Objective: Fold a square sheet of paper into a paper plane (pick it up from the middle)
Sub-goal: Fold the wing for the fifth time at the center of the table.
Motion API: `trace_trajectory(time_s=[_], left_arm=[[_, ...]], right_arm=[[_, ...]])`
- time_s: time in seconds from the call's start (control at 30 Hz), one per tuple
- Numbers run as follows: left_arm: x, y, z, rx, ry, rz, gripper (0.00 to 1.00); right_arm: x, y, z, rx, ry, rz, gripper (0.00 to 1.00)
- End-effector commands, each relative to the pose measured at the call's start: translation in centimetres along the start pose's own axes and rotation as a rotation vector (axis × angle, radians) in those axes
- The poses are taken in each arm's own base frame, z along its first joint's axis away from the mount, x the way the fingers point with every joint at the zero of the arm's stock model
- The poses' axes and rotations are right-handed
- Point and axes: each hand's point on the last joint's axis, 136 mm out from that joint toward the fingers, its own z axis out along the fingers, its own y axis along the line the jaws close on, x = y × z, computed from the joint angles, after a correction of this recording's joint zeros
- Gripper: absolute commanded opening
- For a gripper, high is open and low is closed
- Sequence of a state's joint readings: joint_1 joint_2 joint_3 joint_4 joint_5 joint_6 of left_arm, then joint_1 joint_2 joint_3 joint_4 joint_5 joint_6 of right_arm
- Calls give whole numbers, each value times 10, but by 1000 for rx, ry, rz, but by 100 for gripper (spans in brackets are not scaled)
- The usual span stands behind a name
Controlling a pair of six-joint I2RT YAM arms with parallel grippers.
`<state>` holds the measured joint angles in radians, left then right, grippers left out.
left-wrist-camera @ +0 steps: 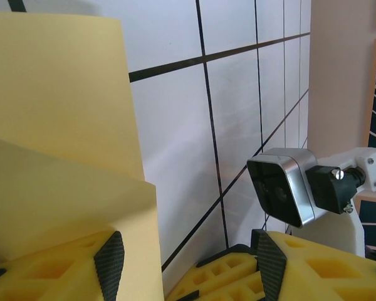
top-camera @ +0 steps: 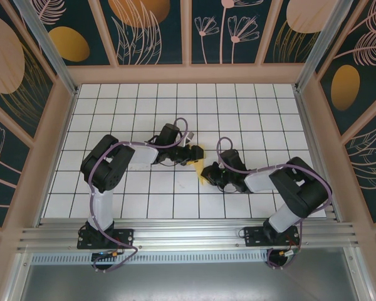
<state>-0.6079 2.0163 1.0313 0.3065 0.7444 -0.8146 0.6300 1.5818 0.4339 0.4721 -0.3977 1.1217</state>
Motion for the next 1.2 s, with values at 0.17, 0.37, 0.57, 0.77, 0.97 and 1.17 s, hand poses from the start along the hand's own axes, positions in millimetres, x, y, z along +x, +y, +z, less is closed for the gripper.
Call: trace_trajectory(time_s=[0.17,0.37,0.57,0.77,0.97,1.17], left_arm=[[12,51,15,-142,18,-32,62],[11,51,14,-144,17,-33,62],[14,55,15,-156,24,-38,62],[15,58,16,-167,34,-38,62],[16,58,17,-168,43,-37,62],[16,58,17,-169,43,-37,62]], right_arm=[[13,-40,4,204,49,14,6],[16,-58,4,354,46,-21,8],[2,-27,-6,296,-32,-79,15],[-5,18,-21,141,-87,-132,20],[2,54,-23,-55,-60,-159,11],[8,58,-6,-90,16,-156,6]])
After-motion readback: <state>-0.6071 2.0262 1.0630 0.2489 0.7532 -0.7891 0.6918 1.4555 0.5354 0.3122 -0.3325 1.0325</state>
